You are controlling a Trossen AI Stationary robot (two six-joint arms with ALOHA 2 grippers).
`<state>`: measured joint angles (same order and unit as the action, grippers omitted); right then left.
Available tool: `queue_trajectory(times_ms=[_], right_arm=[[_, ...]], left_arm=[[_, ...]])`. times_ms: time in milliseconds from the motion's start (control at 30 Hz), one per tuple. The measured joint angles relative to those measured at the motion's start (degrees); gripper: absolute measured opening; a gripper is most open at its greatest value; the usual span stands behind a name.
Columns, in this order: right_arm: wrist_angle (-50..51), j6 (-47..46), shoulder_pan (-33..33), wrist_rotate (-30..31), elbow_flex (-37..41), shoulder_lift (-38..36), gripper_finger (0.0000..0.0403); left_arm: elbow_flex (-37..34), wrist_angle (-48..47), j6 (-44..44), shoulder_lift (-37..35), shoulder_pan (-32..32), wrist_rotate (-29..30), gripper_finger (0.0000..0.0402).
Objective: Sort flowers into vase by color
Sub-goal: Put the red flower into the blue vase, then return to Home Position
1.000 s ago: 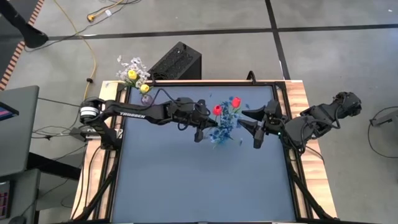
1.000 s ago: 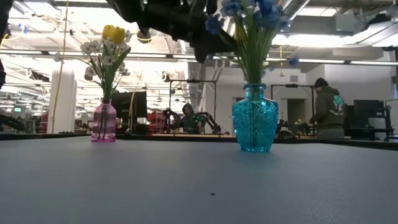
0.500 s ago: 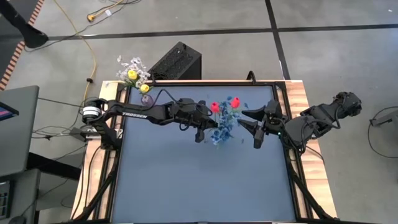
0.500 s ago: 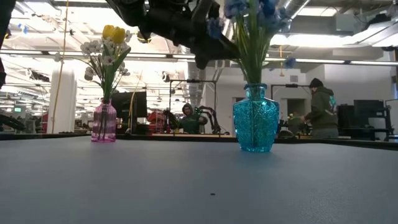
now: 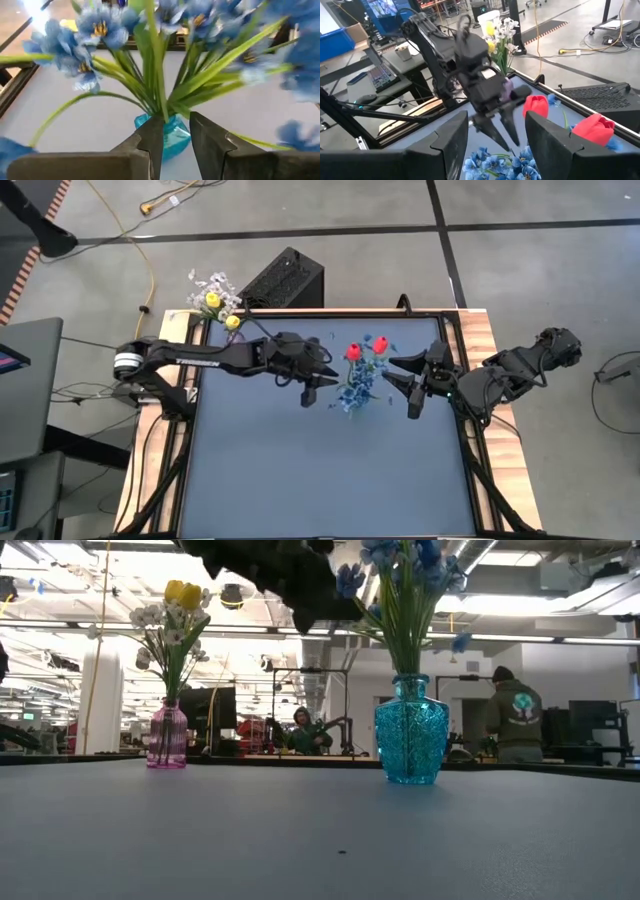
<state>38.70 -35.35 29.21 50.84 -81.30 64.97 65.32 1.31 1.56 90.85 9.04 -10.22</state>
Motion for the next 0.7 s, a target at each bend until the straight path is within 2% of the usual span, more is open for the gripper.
queue_trajectory(times_ms=[400,500,700], right_arm=[[-0.2,0.0,-0.1,-0.3,0.0,1.6,0.0223],[-0.7,-0.6,-1.1,-4.3,0.0,4.2,0.0223],[-6.3,1.0,-3.1,-17.8,0.1,9.8,0.0217]], left_arm=[[0.0,-8.5,0.2,-12.3,0.0,0.1,0.0085],[0.0,-10.2,0.2,-15.4,0.0,0.3,0.0085],[0.0,-13.5,-0.3,-20.5,0.0,0.4,0.0085]])
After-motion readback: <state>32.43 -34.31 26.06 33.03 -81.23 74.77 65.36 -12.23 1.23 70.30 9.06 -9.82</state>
